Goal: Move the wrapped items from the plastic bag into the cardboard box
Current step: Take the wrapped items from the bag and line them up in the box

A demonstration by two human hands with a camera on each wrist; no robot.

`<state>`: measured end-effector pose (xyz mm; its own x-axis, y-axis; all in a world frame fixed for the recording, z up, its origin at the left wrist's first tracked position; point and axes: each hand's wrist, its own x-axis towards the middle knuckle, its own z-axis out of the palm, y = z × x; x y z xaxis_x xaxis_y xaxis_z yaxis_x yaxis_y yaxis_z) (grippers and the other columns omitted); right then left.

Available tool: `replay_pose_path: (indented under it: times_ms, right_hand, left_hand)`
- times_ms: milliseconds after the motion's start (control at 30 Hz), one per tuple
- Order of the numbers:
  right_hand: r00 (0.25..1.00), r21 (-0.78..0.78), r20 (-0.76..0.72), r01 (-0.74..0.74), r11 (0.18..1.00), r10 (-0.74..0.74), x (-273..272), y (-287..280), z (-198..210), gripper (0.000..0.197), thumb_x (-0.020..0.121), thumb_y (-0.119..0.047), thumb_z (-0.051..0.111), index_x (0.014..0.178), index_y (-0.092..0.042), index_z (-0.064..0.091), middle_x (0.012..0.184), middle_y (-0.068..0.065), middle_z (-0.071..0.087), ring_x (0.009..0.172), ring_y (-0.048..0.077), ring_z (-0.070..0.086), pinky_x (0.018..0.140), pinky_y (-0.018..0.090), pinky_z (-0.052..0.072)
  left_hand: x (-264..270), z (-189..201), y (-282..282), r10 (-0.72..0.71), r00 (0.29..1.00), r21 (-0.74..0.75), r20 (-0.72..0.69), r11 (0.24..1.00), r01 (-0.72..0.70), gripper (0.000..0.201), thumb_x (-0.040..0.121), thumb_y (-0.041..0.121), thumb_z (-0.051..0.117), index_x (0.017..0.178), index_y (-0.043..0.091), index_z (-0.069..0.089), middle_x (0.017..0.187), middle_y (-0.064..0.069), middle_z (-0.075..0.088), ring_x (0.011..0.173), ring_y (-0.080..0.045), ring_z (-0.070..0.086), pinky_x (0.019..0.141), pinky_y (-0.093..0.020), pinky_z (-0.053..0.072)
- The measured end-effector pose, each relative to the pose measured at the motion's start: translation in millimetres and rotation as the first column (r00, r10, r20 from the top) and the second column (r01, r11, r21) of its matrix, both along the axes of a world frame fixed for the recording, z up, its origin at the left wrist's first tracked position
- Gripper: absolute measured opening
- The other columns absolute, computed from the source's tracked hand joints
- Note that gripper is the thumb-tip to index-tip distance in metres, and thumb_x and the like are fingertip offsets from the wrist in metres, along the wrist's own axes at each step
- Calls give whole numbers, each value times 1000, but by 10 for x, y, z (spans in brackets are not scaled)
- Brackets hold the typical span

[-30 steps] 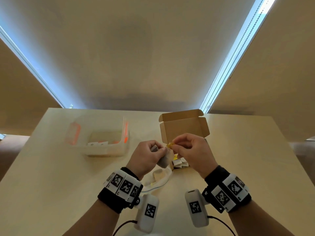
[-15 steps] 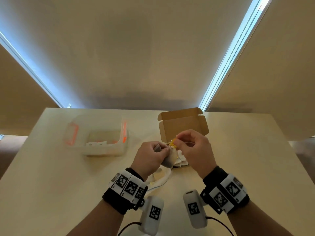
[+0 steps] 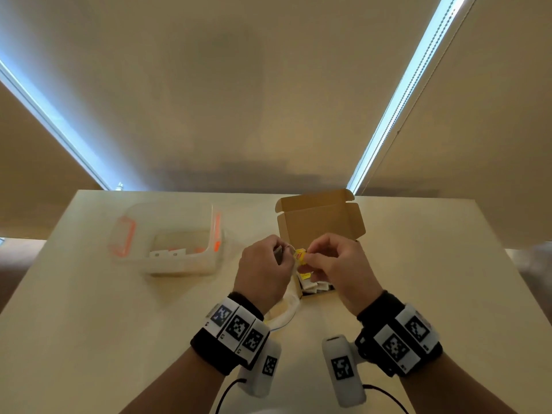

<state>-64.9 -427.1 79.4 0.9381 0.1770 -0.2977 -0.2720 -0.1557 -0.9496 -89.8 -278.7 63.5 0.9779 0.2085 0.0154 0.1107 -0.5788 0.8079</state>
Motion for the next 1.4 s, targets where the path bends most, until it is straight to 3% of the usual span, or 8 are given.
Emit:
replay_pose_path:
  times_ms: [167,367,600,733,900,1133,1267,1400]
  right_hand:
    - [989,54,-67,138,989,-134,-93,99,-128,14,87,-7,72,98,-13,66,96,10,73,88,22,72,57,17,50]
    - [973,61,-54,230,971,-226,-137,167,-264,8,86,-6,70,90,-11,68,92,10,71,81,16,67,55,15,47]
    - [998,24,-55,19,1000,-18,-75,14,-250,14,91,-23,69,105,-22,67,102,-2,71,96,14,66,73,28,56]
    - [999,-16,-7,-35,999,35,94,-142,-325,6,91,-20,69,94,-17,72,89,2,72,78,13,64,66,26,55]
    - [988,-324,-151,-85,942,37,705,-447,-1055,9,92,-19,67,97,-13,69,97,17,69,77,24,61,64,39,53]
    - [844,-456,-482,-471,755,235,1042,-362,-1936,23,84,-44,70,94,-24,68,85,1,61,72,21,56,69,41,55]
    - [915,-717,-350,-399,571,201,1030,-280,-1936,11,92,-33,62,100,-26,66,98,0,63,85,22,57,76,29,46]
    - [966,-726,-234,-249,641,111,980,-318,-1921,17,87,-23,63,104,-24,62,105,1,62,85,17,55,70,24,40]
  left_hand:
    - [7,-48,-12,119,991,-254,-65,958,-131,14,93,14,60,83,18,69,75,4,68,72,-11,66,70,-31,58]
    - [-18,9,-4,60,961,-675,-269,700,-233,12,93,4,59,86,5,69,64,-2,58,48,-9,43,40,-17,32]
    - [67,-90,33,3,969,-631,-248,759,-164,4,88,2,67,87,4,70,69,-9,61,56,-18,52,44,-17,37]
    - [148,-216,40,-63,932,-634,-357,749,-192,7,89,10,69,90,3,72,76,-20,57,60,-24,37,43,-24,26]
    - [157,-359,216,42,883,-658,-468,650,-380,7,95,6,60,94,3,67,82,-12,62,75,-20,64,37,-17,28]
    - [-102,-547,504,103,842,-663,-529,569,-486,9,96,3,56,97,-2,64,79,-11,62,73,-19,65,33,-16,23]
    - [-176,-607,566,134,832,-647,-538,567,-510,11,96,3,55,98,-4,64,79,-12,62,74,-19,65,32,-17,24]
    - [-164,-619,599,138,828,-688,-543,493,-533,16,99,2,48,98,-2,63,83,-14,63,76,-22,67,34,-18,26]
